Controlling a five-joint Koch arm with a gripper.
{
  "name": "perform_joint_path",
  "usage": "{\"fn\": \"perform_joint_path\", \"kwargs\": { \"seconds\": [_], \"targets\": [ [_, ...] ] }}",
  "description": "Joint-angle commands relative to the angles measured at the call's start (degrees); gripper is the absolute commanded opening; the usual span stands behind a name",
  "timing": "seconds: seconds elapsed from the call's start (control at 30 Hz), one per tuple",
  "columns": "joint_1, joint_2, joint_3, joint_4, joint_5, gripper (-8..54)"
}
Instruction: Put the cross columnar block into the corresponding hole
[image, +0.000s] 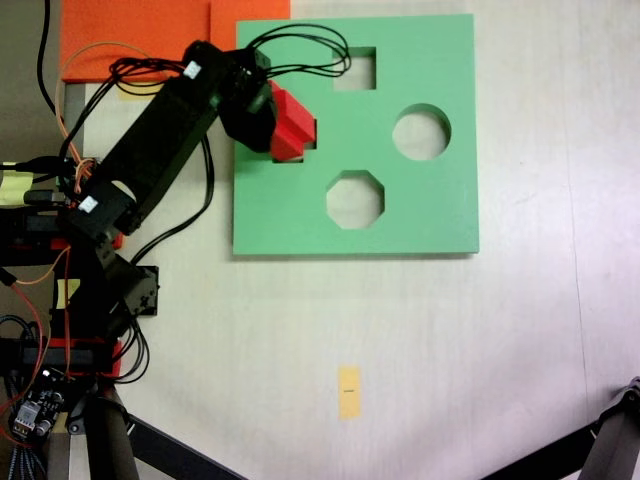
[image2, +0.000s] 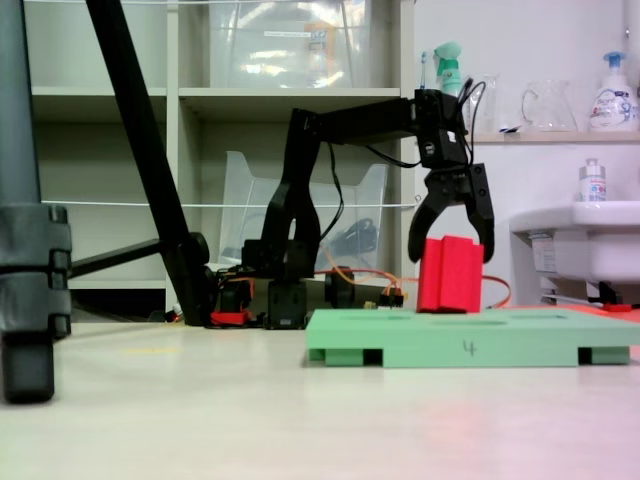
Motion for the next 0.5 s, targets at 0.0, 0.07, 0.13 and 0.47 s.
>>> {"fn": "perform_joint_path", "kwargs": {
  "seconds": [0.0, 0.07, 0.13, 0.47],
  "targets": [
    [-1.4, 1.3, -0.5, 1.5, 0.5, 23.6],
    [-1.1, -0.3, -0.5, 1.5, 0.4, 23.5],
    [-0.4, -1.6, -0.5, 1.4, 0.4, 23.6],
    [2.2, -2.8, -1.9, 0.5, -0.6, 23.6]
  ]
}}
